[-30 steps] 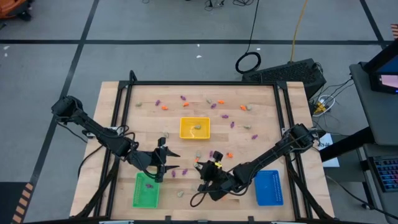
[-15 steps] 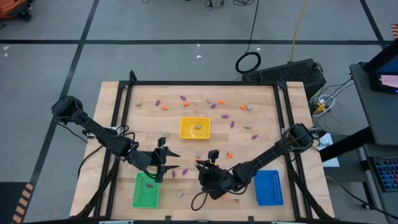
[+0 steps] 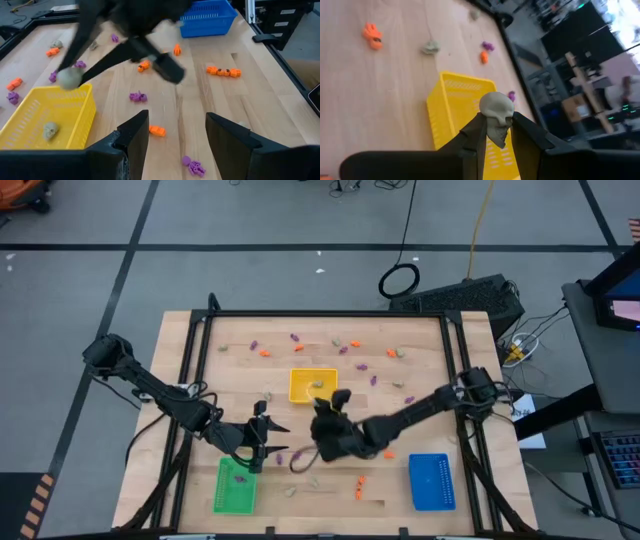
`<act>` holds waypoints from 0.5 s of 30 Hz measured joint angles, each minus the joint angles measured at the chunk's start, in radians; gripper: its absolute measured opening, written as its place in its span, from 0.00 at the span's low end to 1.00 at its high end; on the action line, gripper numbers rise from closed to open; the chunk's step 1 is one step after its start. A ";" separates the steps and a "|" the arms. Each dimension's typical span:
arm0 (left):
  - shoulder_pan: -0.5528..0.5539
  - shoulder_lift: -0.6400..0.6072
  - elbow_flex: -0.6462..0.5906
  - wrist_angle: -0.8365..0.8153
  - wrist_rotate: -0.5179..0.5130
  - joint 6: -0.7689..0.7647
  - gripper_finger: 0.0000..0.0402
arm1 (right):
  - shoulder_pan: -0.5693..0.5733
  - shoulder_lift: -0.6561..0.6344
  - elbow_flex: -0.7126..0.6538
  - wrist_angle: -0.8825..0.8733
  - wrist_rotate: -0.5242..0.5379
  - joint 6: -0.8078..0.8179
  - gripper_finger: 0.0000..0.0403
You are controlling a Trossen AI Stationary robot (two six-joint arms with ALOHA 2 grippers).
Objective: Sort Halloween decoration
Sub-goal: Put the white skull toy in the yellow basket
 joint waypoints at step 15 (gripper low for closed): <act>-0.001 0.000 0.000 -0.034 0.023 -0.002 0.48 | -0.280 0.002 0.000 -0.018 -0.464 0.177 0.16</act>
